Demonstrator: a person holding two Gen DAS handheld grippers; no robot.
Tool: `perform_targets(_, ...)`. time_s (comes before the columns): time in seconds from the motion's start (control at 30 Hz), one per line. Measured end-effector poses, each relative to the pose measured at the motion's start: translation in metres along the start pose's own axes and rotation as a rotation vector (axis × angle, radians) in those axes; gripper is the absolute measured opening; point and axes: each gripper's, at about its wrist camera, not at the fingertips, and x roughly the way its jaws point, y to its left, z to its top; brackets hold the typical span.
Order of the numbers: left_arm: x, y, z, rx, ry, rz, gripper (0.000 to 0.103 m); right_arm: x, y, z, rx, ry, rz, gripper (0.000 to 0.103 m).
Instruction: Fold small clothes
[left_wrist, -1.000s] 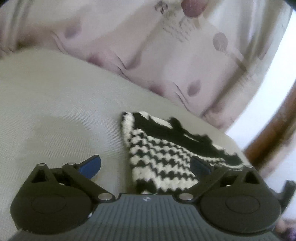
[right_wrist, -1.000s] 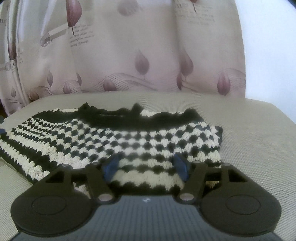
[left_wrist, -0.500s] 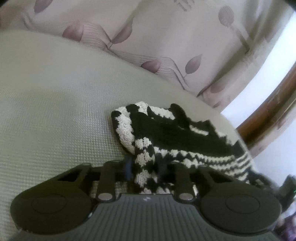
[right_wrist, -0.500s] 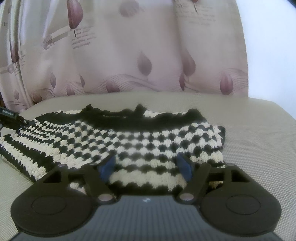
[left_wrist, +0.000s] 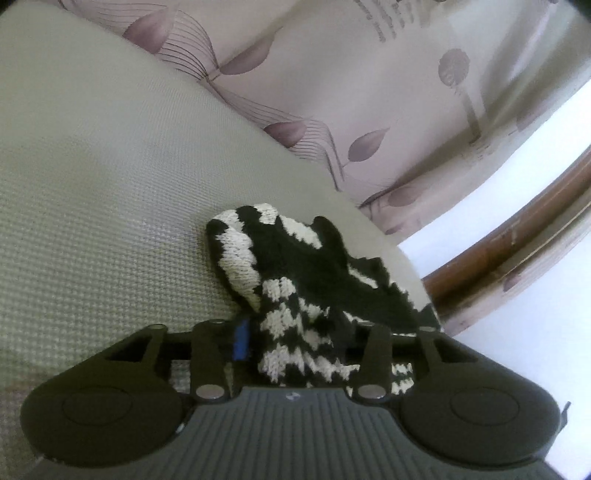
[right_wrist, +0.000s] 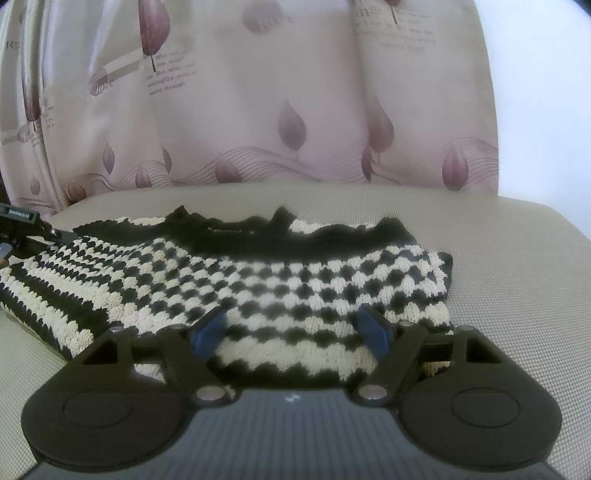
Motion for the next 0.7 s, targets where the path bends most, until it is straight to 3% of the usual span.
perform_targets(0.13, 0.005, -0.006, 0.0, 0.038, -0.005, 0.02, 0.047, 0.0, 0.001, 0.0, 0.001, 0.0, -0.001, 0.079)
perform_targets(0.2, 0.006, -0.01, -0.001, 0.055, -0.012, 0.066, 0.024, 0.0, 0.001, 0.0, 0.001, -0.001, -0.001, 0.079)
perform_targets(0.33, 0.007, -0.027, -0.007, 0.165, -0.036, 0.141, 0.021, 0.0, 0.001, 0.0, -0.001, -0.001, -0.002, 0.079)
perform_targets(0.57, 0.002, -0.048, -0.011, 0.139, -0.073, 0.179, 0.02, -0.001, 0.001, 0.0, -0.004, -0.004, 0.003, 0.08)
perform_targets(0.7, -0.002, -0.076, -0.006, 0.152, -0.071, 0.185, 0.019, -0.003, 0.0, 0.0, -0.003, -0.015, 0.018, 0.089)
